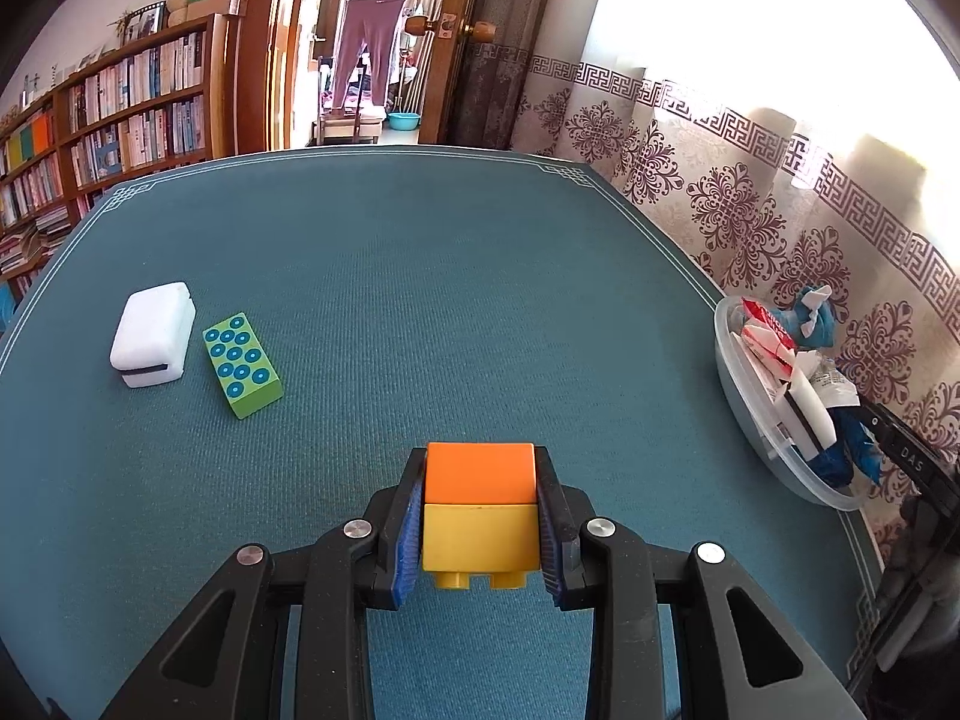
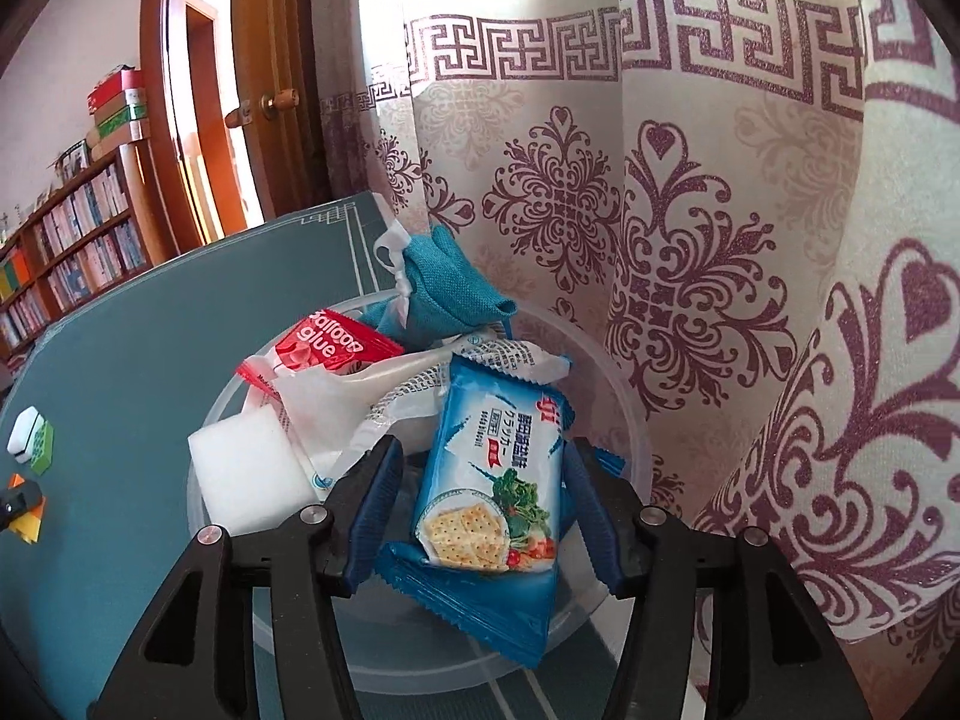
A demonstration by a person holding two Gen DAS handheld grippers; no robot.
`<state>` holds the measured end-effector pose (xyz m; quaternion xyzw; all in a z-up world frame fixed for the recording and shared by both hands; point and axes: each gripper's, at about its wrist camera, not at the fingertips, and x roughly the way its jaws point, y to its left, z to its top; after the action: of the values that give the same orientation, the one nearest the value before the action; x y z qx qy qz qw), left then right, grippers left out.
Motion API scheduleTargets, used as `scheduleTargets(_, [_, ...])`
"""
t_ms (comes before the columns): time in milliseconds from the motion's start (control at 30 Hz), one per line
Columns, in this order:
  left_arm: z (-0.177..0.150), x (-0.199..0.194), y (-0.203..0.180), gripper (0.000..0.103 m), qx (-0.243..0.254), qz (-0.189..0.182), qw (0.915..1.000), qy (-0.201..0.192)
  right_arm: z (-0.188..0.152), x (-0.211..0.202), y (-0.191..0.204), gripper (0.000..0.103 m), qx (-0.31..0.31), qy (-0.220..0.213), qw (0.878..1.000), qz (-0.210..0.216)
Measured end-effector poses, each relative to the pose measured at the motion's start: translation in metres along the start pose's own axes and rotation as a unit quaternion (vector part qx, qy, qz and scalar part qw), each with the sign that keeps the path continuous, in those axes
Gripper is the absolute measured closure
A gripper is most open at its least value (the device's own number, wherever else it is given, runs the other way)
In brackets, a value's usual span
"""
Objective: Organize objects
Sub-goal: 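Carry the blue cracker packet into the clear bowl and lower it with the right gripper, then open the right gripper over the bowl while the left carries the toy brick to the bowl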
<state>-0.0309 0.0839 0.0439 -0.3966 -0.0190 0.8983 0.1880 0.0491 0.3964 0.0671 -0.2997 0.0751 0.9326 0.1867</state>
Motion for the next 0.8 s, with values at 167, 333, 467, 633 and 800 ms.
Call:
scheduleTargets(167, [0.000, 0.001, -0.014, 0.070, 0.012, -0.007, 0.9999, 0.002, -0.002, -0.022, 0.003, 0.041, -0.022, -0.032, 0.999, 0.006])
scheduleTargets(333, [0.001, 0.000, -0.031, 0.070, 0.029, -0.016, 0.9994, 0.003, -0.011, -0.038, 0.007, 0.041, -0.046, -0.042, 0.998, 0.014])
scheduleTargets(467, [0.001, 0.000, -0.045, 0.070, 0.044, -0.022, 0.9988, 0.005, -0.015, -0.045, -0.002, 0.041, -0.040, -0.042, 0.998, 0.022])
scheduleTargets(633, [0.001, -0.002, -0.066, 0.070, 0.062, -0.031, 0.9976, 0.007, -0.021, -0.048, -0.015, 0.041, -0.032, -0.034, 0.999, 0.025])
scheduleTargets(800, [0.002, -0.004, -0.092, 0.070, 0.082, -0.052, 0.9952, 0.011, -0.029, -0.047, -0.020, 0.041, -0.035, -0.025, 0.999, 0.024])
